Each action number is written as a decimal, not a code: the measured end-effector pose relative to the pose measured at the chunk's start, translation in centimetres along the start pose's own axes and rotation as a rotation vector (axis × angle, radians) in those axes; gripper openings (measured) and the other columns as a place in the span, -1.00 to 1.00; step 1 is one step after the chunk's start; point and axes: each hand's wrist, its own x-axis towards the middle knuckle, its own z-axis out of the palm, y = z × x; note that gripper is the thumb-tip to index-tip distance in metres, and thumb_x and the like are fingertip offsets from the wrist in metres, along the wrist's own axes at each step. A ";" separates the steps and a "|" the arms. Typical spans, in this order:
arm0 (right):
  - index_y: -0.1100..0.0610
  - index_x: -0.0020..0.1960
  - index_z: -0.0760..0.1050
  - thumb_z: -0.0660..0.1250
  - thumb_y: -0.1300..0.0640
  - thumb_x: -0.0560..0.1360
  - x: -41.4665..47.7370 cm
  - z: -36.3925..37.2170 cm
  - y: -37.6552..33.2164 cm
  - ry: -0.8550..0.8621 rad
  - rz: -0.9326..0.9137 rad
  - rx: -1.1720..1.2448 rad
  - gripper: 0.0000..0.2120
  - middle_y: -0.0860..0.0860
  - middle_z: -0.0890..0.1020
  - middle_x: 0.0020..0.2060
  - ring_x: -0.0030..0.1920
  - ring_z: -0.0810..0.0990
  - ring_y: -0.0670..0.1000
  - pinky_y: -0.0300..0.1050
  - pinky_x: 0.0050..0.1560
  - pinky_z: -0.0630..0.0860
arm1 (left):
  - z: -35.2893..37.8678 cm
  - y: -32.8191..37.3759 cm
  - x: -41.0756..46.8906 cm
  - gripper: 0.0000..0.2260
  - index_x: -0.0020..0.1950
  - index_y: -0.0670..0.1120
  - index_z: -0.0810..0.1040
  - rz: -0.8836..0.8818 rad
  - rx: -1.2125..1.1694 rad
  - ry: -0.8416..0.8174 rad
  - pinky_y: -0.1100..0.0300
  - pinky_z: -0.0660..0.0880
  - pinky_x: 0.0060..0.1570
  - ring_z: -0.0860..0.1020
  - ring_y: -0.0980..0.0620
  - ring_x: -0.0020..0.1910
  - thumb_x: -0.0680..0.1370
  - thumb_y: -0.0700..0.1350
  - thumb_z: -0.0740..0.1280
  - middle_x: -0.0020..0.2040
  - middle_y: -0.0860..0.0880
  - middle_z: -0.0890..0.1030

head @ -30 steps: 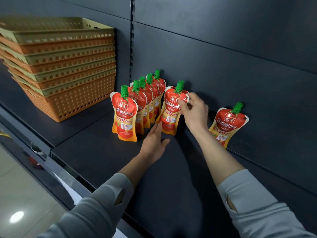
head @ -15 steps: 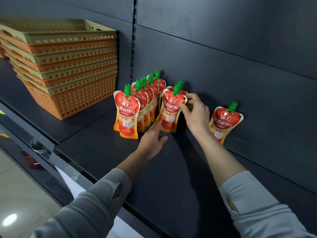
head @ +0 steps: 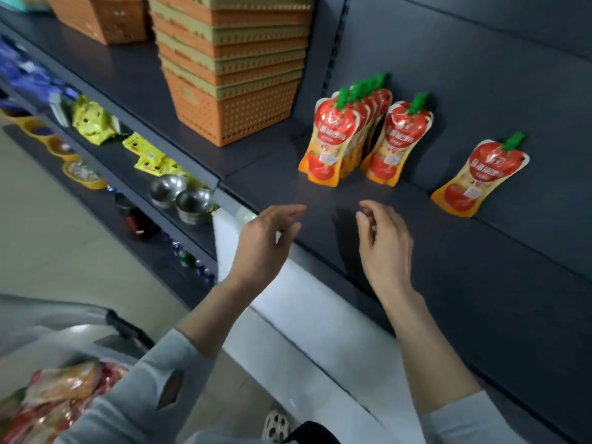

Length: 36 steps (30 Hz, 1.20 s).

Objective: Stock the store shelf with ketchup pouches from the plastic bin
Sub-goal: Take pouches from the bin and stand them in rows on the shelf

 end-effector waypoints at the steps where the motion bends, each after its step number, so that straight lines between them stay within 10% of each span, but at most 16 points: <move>1: 0.21 0.21 0.58 0.25 0.15 0.63 -1.7 0.7 -1.7 -0.001 -0.019 0.020 -0.77 0.09 0.67 0.05 0.01 0.61 0.13 -0.11 0.04 0.46 | -1.7 -0.9 -2.0 -0.76 0.21 0.02 0.60 -0.034 0.001 0.022 0.20 0.54 0.11 0.60 0.19 0.05 0.57 -0.18 0.32 0.11 0.10 0.63; 9: 0.24 0.15 0.60 0.19 0.17 0.65 -17.0 9.5 -13.4 -0.239 -0.144 0.261 -0.75 0.10 0.67 0.01 -0.03 0.59 0.13 -0.02 0.03 0.52 | -12.0 -11.3 -20.7 -0.76 0.17 0.02 0.60 -0.484 0.135 0.199 0.27 0.53 0.00 0.61 0.17 -0.03 0.56 -0.21 0.32 0.05 0.11 0.63; 19: 0.08 0.44 0.43 0.25 0.10 0.64 -30.2 25.9 -22.5 -1.305 -0.374 0.188 -0.63 0.00 0.56 0.32 0.34 0.51 0.03 -0.05 0.32 0.47 | -16.2 -20.8 -37.8 -0.62 0.37 0.01 0.45 -1.168 0.219 0.473 0.01 0.53 0.13 0.56 -0.07 0.19 0.55 -0.17 0.34 0.32 0.00 0.51; 31: 0.21 0.56 0.13 0.38 -0.04 0.55 -36.2 50.2 -31.1 -1.459 -0.842 -0.215 -0.26 0.22 0.37 0.41 0.38 0.39 0.21 0.08 0.40 0.34 | -16.9 -33.0 -37.2 -0.46 0.51 -0.07 0.23 -1.241 0.430 0.565 -0.05 0.34 0.38 0.29 -0.14 0.44 0.55 -0.25 0.29 0.48 -0.12 0.28; 36: 0.17 0.56 0.09 0.38 0.10 0.53 -36.5 50.2 -30.4 -1.417 -0.960 -0.243 -0.28 0.25 0.44 0.34 0.30 0.47 0.25 0.12 0.33 0.40 | -18.4 -37.6 -35.5 -0.10 0.55 -0.08 -0.28 -1.479 0.517 0.376 -0.04 -0.21 0.47 -0.20 -0.22 0.55 0.49 -0.35 0.34 0.56 -0.23 -0.22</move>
